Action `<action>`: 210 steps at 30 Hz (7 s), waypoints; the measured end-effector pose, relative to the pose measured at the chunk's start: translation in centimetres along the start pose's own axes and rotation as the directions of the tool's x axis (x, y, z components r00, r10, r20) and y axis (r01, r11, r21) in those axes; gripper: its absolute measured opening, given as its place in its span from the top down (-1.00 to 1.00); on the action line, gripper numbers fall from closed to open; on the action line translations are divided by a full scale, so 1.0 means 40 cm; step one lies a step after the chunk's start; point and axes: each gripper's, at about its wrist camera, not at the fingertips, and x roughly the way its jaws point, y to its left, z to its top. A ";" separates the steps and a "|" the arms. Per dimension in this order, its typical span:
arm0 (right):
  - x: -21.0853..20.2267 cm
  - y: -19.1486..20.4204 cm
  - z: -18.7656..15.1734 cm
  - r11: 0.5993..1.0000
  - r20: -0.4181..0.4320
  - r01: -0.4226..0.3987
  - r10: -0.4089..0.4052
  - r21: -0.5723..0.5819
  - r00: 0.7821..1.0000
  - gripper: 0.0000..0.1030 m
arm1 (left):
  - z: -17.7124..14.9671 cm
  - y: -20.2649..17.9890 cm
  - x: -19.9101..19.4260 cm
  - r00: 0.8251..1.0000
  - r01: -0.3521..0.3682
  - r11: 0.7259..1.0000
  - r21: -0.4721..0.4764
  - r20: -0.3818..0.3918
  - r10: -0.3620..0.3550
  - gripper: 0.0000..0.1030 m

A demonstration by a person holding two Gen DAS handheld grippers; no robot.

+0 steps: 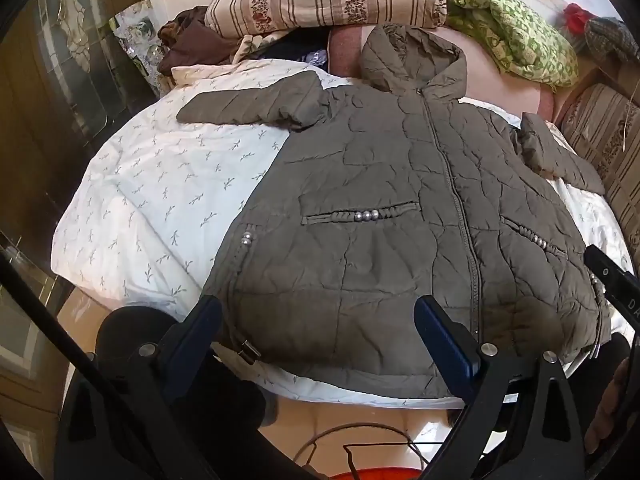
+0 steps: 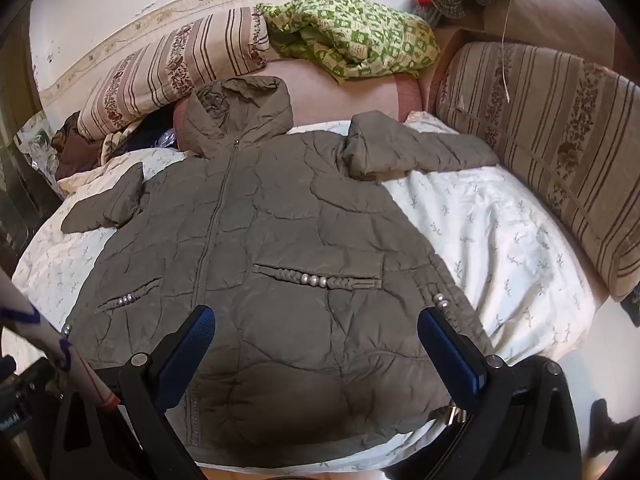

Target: Fold large clothes

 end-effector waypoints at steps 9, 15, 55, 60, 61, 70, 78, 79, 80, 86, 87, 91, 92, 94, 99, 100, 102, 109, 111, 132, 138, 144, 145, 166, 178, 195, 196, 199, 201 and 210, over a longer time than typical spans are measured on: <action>0.043 0.023 0.029 0.999 -0.008 0.023 -0.024 -0.022 1.000 -1.00 | 0.022 0.014 0.040 0.997 0.053 0.998 -0.041 -0.050 -0.055 -0.88; 0.078 0.052 0.081 0.996 0.014 0.052 -0.052 -0.072 0.999 -1.00 | 0.061 0.040 0.068 1.000 0.011 0.997 -0.080 0.017 -0.010 -0.88; 0.376 0.152 0.141 0.991 -0.272 0.055 -0.086 -0.121 0.959 -0.68 | 0.717 0.801 0.864 0.960 0.198 0.752 -0.628 -0.033 -0.280 -0.23; 0.417 0.150 0.140 0.987 -0.288 0.080 -0.116 -0.136 0.950 -0.68 | 0.733 0.836 0.976 0.938 0.254 0.670 -0.698 0.008 -0.347 -0.23; 0.422 0.151 0.141 0.987 -0.289 0.083 -0.121 -0.139 0.950 -0.68 | 0.743 0.836 0.978 0.938 0.269 0.671 -0.691 0.031 -0.344 -0.25; 0.448 0.163 0.153 0.980 -0.270 0.108 -0.151 -0.168 0.951 -0.68 | 0.828 0.802 0.981 0.971 0.143 0.768 -0.624 -0.061 -0.231 0.57; 0.410 0.159 0.155 0.983 -0.235 0.054 -0.094 -0.174 0.967 -0.62 | 0.895 0.656 0.715 0.951 0.303 0.832 -0.465 0.089 -0.297 0.76; 0.401 0.154 0.156 0.985 -0.227 0.042 -0.080 -0.165 0.971 -0.62 | 0.901 0.600 0.660 0.938 0.344 0.844 -0.411 0.110 -0.329 0.76; 0.393 0.152 0.157 0.987 -0.221 0.032 -0.067 -0.157 0.973 -0.62 | 0.902 0.558 0.627 0.929 0.368 0.852 -0.373 0.117 -0.350 0.77; 0.338 0.110 0.146 0.996 -0.196 -0.011 -0.007 -0.091 0.981 -0.62 | 0.842 0.202 0.472 0.857 0.515 0.850 -0.112 0.061 -0.512 0.76; 0.327 0.093 0.144 0.997 -0.193 -0.016 0.002 -0.072 0.981 -0.62 | 0.817 0.142 0.455 0.850 0.526 0.848 -0.069 0.044 -0.524 0.76; 0.283 0.019 0.141 1.000 -0.176 -0.013 0.012 -0.003 0.984 -0.62 | 0.694 -0.049 0.397 0.861 0.508 0.858 0.072 0.001 -0.509 0.55; 0.275 0.003 0.140 1.000 -0.174 -0.009 0.011 0.011 0.985 -0.62 | 0.666 -0.073 0.384 0.862 0.505 0.858 0.092 -0.008 -0.507 0.35; 0.259 -0.035 0.140 0.999 -0.172 -0.007 0.015 0.045 0.985 -0.62 | 0.594 -0.125 0.356 0.862 0.506 0.852 0.133 -0.032 -0.506 0.09; 0.230 -0.061 0.151 0.998 -0.150 -0.046 0.050 0.034 0.987 -0.68 | 0.457 -0.147 0.269 0.894 0.443 0.883 0.155 -0.005 -0.448 -0.12; 0.231 -0.051 0.160 0.998 -0.146 -0.064 0.066 0.015 0.987 -0.70 | 0.424 -0.126 0.247 0.909 0.411 0.901 0.134 0.012 -0.417 -0.13; 0.245 -0.029 0.180 0.993 -0.152 -0.114 0.112 -0.003 0.982 -0.71 | 0.372 -0.090 0.218 0.928 0.368 0.924 0.101 0.027 -0.372 -0.19; 0.453 0.085 0.304 0.968 -0.190 -0.250 0.242 -0.016 0.952 -0.80 | 0.273 0.036 0.173 0.951 0.308 0.951 -0.030 0.033 -0.307 -0.24; 0.551 0.112 0.340 0.972 -0.224 -0.233 0.231 0.017 0.947 -0.80 | 0.260 0.049 0.162 0.959 0.281 0.959 -0.025 0.039 -0.280 -0.24; 0.648 -0.063 0.428 0.974 -0.250 -0.088 0.140 0.211 0.958 0.43 | 0.227 -0.050 0.097 0.974 0.217 0.971 0.102 0.040 -0.222 -0.25; 0.548 -0.326 0.424 0.954 -0.144 -0.049 0.096 0.295 0.985 -0.21 | 0.228 -0.135 0.096 0.970 0.235 0.960 0.152 0.024 -0.241 -0.25; 0.581 -0.635 0.394 0.907 -0.167 0.064 0.007 0.416 0.986 -0.25 | 0.223 -0.197 0.118 0.972 0.234 0.954 0.190 -0.015 -0.235 -0.25; 0.590 -0.681 0.392 0.891 -0.170 0.077 0.001 0.448 0.985 -0.25 | 0.225 -0.204 0.125 0.973 0.230 0.955 0.190 -0.023 -0.230 -0.25; 0.659 -0.964 0.605 0.770 -0.172 0.316 -0.265 0.554 0.949 0.86 | 0.241 -0.252 0.228 0.979 0.184 0.970 0.157 -0.116 -0.167 -0.25; 0.449 -0.984 0.606 0.771 -0.082 0.150 -0.127 0.619 0.989 0.63 | 0.214 -0.158 0.184 0.970 0.235 0.967 0.101 -0.078 -0.228 -0.25; 0.701 -1.050 0.474 0.658 -0.008 -0.051 0.086 0.751 0.996 0.12 | 0.223 -0.231 0.299 0.974 0.155 0.980 0.120 -0.183 -0.132 -0.25; 0.719 -1.045 0.477 0.676 -0.074 0.037 0.025 0.736 0.997 0.12 | 0.225 -0.239 0.306 0.974 0.151 0.980 0.126 -0.185 -0.127 -0.25; 0.723 -1.035 0.467 0.685 -0.091 0.097 -0.045 0.722 0.995 0.10 | 0.226 -0.258 0.320 0.976 0.143 0.979 0.143 -0.187 -0.115 -0.25; 0.721 -1.034 0.452 0.671 -0.063 0.070 -0.035 0.738 0.997 0.07 | 0.225 -0.265 0.330 0.974 0.143 0.979 0.147 -0.195 -0.113 -0.25; 0.742 -1.030 0.516 0.670 -0.063 0.072 -0.039 0.739 0.997 0.68 | 0.212 -0.259 0.324 0.971 0.160 0.978 0.138 -0.202 -0.130 -0.25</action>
